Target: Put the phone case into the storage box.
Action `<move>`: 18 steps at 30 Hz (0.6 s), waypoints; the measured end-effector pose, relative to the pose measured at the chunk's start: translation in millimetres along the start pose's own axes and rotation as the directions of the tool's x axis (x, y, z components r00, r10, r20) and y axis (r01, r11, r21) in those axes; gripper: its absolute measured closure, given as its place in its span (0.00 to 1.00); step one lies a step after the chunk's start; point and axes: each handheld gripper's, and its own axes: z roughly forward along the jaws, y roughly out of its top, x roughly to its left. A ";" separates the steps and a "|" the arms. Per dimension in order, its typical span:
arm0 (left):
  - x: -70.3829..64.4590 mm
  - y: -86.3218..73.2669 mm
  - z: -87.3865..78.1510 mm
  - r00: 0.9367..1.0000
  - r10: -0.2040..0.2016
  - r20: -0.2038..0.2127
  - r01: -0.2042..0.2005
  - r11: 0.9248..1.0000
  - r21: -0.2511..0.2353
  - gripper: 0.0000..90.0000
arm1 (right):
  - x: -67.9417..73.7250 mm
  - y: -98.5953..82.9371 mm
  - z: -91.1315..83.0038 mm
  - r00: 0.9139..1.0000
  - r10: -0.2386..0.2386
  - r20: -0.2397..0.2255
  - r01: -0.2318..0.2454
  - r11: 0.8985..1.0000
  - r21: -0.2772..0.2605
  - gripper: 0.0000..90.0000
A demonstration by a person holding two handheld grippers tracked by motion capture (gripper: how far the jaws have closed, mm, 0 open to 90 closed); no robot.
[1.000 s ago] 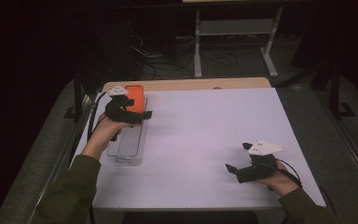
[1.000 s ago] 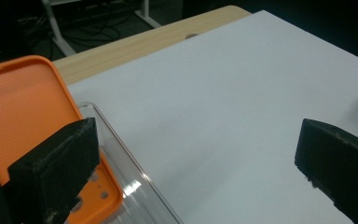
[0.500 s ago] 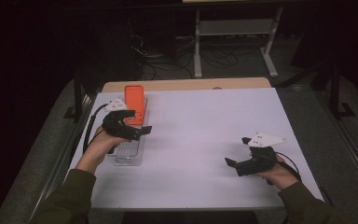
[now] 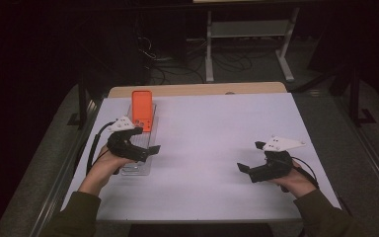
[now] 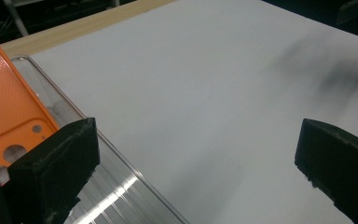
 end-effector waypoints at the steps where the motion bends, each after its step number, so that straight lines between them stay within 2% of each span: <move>1: -1.5 -1.4 -0.2 1.000 0.000 -0.002 0.000 1.000 0.001 0.00 | 0.1 0.2 -0.3 1.000 -0.010 0.002 0.010 1.000 0.001 0.01; 9: -7.1 -13.8 -4.2 1.000 0.013 0.009 -0.013 1.000 0.000 0.00 | 4.0 1.3 -5.7 0.999 -0.027 -0.028 0.027 1.000 -0.011 0.01; 18: -11.7 -27.5 -7.1 0.999 0.018 0.026 -0.018 1.000 -0.008 0.00 | 4.3 4.8 -10.0 0.999 -0.031 -0.029 0.030 0.999 -0.025 0.01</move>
